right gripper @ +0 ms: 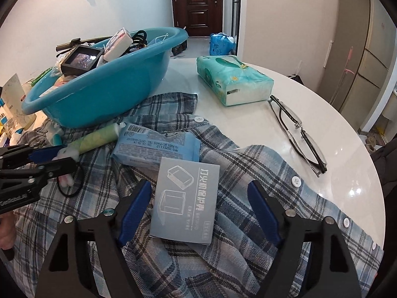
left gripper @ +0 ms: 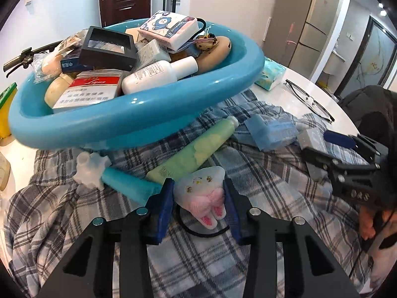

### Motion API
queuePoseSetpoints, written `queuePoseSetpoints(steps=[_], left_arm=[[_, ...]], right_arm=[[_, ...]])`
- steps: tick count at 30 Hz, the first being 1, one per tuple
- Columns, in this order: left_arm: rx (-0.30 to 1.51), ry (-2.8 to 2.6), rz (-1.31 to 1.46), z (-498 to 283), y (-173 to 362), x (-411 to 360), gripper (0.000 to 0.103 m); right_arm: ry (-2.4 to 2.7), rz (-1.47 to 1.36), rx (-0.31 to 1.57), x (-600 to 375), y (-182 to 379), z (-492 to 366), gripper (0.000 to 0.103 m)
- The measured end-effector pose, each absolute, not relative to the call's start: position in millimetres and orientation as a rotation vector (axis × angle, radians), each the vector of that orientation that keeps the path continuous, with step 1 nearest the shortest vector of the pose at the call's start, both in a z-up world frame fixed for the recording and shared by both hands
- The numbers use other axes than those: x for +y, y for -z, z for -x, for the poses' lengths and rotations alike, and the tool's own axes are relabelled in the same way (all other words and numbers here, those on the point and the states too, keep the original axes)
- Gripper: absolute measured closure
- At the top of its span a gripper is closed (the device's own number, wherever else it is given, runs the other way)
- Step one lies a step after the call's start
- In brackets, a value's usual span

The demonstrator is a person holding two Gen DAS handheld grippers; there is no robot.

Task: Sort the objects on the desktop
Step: 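Grasp the pink-and-white plush toy with the left tool while the right tool grasps the grey box, then lift the plush toy with the left tool while the right tool carries the grey box toward the basin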

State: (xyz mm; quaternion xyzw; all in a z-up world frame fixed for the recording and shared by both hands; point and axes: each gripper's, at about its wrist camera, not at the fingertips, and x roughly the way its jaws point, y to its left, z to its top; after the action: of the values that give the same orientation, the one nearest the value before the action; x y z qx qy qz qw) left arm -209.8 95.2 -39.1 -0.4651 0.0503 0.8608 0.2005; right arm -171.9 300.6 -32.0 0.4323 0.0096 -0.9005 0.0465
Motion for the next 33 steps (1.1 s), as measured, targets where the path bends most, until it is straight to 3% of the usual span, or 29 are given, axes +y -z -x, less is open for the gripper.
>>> queuePoseSetpoints(steps=[8, 15, 19, 33], left_arm=[[0.184, -2.366, 1.343, 203, 48, 103, 0.061], [0.204, -2.382, 1.348, 204, 57, 106, 0.057], [0.205, -2.391, 1.34, 202, 55, 104, 0.062], [0.185, -2.493, 1.176, 188, 16, 97, 0.063]], right_arm=[[2.673, -1.389, 0.009, 296, 44, 177, 0.054], [2.693, -1.374, 0.046, 293, 45, 174, 0.057], [2.692, -1.368, 0.038, 293, 44, 171, 0.057], [2.759, -1.316, 0.055, 296, 30, 169, 0.057]])
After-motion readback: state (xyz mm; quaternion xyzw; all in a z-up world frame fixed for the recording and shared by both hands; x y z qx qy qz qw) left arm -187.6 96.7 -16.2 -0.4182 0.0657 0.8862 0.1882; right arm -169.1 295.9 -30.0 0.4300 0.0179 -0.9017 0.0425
